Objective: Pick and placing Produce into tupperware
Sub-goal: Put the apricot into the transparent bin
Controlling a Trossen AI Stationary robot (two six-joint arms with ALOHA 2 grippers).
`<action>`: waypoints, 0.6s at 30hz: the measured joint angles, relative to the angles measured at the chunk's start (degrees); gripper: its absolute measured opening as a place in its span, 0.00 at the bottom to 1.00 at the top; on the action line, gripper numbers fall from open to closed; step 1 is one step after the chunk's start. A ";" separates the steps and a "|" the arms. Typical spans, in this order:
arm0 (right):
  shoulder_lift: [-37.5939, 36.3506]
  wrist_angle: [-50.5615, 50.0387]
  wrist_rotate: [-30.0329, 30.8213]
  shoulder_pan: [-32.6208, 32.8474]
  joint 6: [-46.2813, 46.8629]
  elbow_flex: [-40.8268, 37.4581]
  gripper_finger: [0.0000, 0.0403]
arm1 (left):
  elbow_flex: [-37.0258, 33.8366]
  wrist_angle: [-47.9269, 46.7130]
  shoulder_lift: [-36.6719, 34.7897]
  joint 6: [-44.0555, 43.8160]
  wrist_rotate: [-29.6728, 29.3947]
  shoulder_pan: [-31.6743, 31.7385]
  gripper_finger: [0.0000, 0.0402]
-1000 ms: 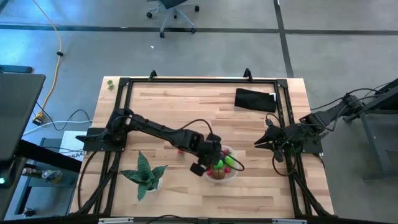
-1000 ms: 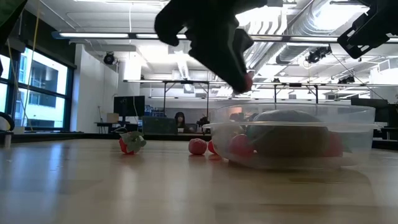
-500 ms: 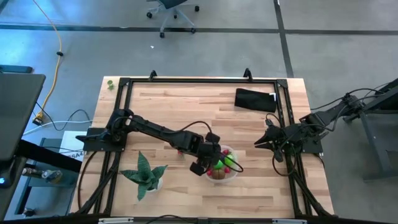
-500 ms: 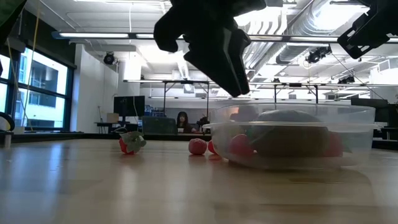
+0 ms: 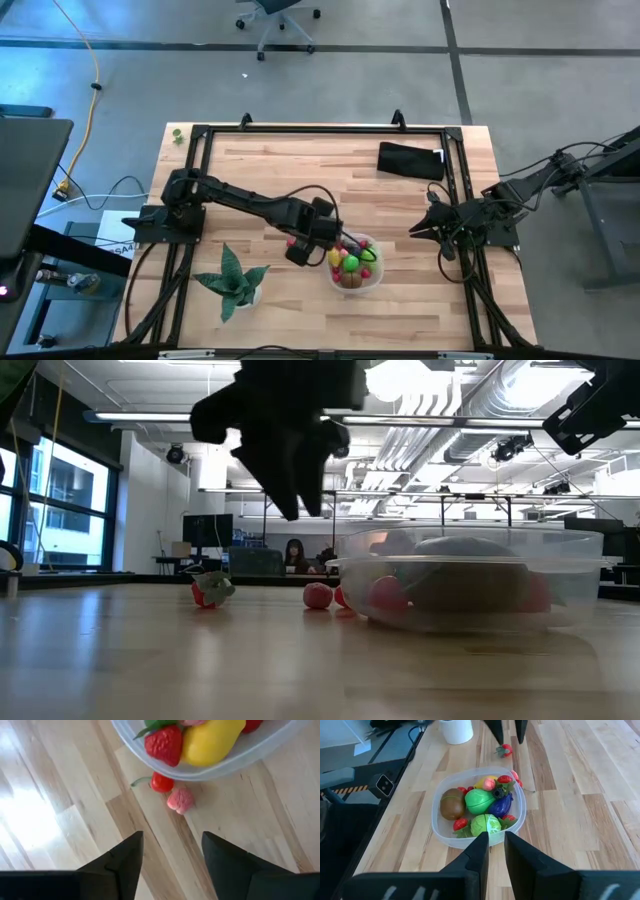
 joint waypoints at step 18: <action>-0.01 -0.12 0.00 0.00 -0.01 0.02 0.13 | -14.99 18.29 -4.06 2.04 11.26 6.09 0.35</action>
